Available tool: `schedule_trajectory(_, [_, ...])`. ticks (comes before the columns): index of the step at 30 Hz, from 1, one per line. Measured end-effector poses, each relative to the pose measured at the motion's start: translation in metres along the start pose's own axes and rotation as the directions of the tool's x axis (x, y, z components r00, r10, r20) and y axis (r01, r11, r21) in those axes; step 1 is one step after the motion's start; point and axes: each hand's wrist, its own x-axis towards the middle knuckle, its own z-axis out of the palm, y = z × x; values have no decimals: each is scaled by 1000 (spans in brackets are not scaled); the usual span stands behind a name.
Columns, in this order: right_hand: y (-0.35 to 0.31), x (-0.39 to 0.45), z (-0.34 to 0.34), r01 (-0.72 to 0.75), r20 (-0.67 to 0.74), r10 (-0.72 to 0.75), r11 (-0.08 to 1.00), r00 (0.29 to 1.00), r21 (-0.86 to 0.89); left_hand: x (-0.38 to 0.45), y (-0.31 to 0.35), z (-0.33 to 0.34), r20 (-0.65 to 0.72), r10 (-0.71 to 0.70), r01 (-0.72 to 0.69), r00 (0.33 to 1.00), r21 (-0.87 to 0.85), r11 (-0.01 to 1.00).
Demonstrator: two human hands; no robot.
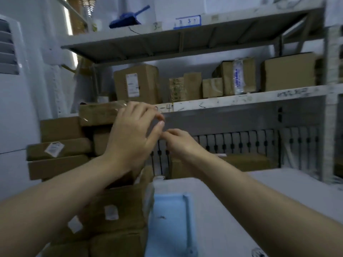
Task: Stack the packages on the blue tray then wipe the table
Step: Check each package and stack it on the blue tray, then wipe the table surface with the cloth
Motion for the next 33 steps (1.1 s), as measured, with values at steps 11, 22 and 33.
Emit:
schedule_trajectory(11, [163, -115, -136, -377, -256, 329, 910, 909, -170, -100, 151, 142, 683, -139, 430, 717, -277, 859])
schedule_trajectory(22, [262, -175, -300, -746, -706, 243, 214, 666, -630, -153, 214, 218, 921, 25, 353, 389, -175, 919])
schedule_trajectory(33, [255, -147, -296, -562, -649, 94, 602, 755, -567, -151, 205, 216, 871, -49, 415, 489, -182, 891])
